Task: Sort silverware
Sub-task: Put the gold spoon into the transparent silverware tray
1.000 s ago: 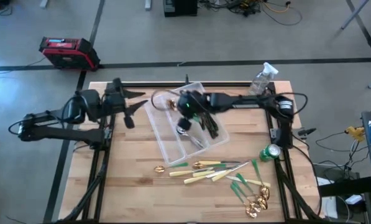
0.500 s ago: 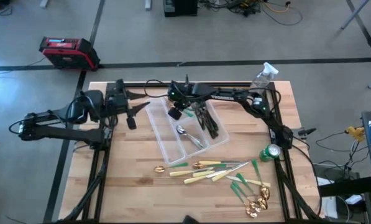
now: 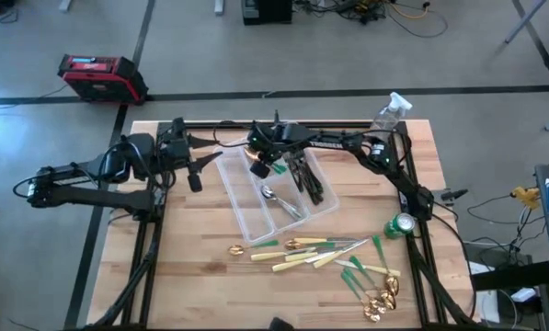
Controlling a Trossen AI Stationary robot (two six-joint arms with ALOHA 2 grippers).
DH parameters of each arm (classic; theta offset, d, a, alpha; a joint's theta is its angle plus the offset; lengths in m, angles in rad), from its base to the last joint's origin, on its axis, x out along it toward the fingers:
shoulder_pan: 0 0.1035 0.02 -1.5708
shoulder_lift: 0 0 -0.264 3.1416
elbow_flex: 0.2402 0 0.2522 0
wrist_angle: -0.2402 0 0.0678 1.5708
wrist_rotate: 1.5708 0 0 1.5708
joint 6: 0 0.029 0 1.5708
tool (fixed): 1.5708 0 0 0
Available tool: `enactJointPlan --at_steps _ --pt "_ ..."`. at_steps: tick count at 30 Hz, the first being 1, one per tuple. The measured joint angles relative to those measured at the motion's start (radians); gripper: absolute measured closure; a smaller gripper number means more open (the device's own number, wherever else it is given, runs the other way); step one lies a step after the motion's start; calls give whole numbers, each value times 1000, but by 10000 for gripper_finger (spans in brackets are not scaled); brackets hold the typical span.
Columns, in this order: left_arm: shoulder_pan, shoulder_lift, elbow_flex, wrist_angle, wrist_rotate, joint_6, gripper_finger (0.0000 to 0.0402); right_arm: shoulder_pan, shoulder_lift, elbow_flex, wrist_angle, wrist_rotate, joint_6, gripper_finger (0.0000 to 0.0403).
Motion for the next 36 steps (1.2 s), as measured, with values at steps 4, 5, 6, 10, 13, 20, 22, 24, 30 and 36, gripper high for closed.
enactJointPlan --at_steps 4,5,6,10,13,20,22,24,30,36 --pt "0 -5 0 -30 0 -10 283 15 -73 0 -102 38 -61 403" --pt "0 -6 0 -37 0 -18 283 24 -93 1 -148 49 -74 403" --pt "0 -5 0 -46 0 -24 283 35 -112 -2 -201 60 -92 403" --pt "0 7 -17 -48 32 -32 283 99 -204 -33 -408 59 -121 403" --pt "0 22 -39 -40 46 -33 283 169 -275 -95 -479 60 -84 403" --pt "0 63 -83 40 45 -82 283 373 -486 -323 -462 58 84 403" --pt "-1 79 -88 47 45 -122 283 438 -541 -393 -452 60 155 403" --pt "-2 98 -97 47 45 -157 283 511 -595 -463 -433 75 240 403" --pt "-8 173 -133 118 77 -213 283 753 -702 -664 -378 104 543 403" --pt "-16 255 -141 246 98 -227 283 987 -719 -793 -347 89 861 403"
